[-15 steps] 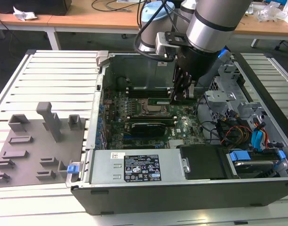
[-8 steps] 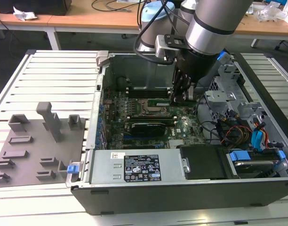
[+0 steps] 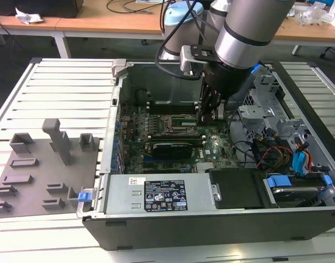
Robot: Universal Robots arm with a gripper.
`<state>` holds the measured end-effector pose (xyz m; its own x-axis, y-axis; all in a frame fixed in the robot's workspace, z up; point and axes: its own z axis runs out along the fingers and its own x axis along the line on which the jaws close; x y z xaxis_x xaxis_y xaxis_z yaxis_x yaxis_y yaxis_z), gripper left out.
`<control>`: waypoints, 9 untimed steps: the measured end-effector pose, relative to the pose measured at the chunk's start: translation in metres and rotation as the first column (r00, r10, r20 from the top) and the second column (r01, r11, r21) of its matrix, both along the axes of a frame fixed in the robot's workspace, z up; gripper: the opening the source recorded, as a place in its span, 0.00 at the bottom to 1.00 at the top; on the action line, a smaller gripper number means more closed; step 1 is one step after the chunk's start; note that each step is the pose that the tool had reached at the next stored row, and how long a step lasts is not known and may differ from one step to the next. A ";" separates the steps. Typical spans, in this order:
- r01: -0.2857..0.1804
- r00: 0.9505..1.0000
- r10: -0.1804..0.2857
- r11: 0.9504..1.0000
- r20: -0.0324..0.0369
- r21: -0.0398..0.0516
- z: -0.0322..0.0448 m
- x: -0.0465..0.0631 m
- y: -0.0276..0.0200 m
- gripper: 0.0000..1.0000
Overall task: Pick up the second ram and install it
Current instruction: 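Insert the second ram into the second slot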
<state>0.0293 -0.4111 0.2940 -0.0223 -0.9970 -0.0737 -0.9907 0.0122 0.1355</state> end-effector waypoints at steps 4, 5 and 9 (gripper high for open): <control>0.000 1.000 0.000 1.000 0.000 0.000 -0.0045 -0.004 0.0041 0.14; 0.000 1.000 0.000 1.000 0.000 0.000 -0.0051 -0.006 0.0042 0.14; 0.003 1.000 -0.003 1.000 0.000 0.000 -0.0107 -0.025 0.0077 0.14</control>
